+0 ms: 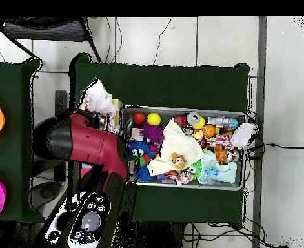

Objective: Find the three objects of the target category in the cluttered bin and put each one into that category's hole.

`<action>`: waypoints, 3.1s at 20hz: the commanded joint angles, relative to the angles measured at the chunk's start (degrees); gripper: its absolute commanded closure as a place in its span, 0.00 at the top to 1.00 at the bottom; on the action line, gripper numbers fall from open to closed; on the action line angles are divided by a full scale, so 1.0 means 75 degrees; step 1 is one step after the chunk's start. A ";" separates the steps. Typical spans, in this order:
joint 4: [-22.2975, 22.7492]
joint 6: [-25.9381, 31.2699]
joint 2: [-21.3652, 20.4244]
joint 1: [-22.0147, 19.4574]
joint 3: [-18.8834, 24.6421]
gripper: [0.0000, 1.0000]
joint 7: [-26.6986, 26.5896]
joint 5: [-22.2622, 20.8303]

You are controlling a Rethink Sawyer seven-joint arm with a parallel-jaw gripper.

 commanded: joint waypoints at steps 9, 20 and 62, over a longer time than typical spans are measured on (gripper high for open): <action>0.0326 -0.0333 0.0900 -0.0088 0.0758 0.00 0.1978 0.0104; -0.0081 -0.0063 0.1388 -0.0174 0.0875 0.00 0.1945 0.0213; -0.0638 0.2736 0.1095 -0.0139 0.0471 0.00 0.2230 -0.0226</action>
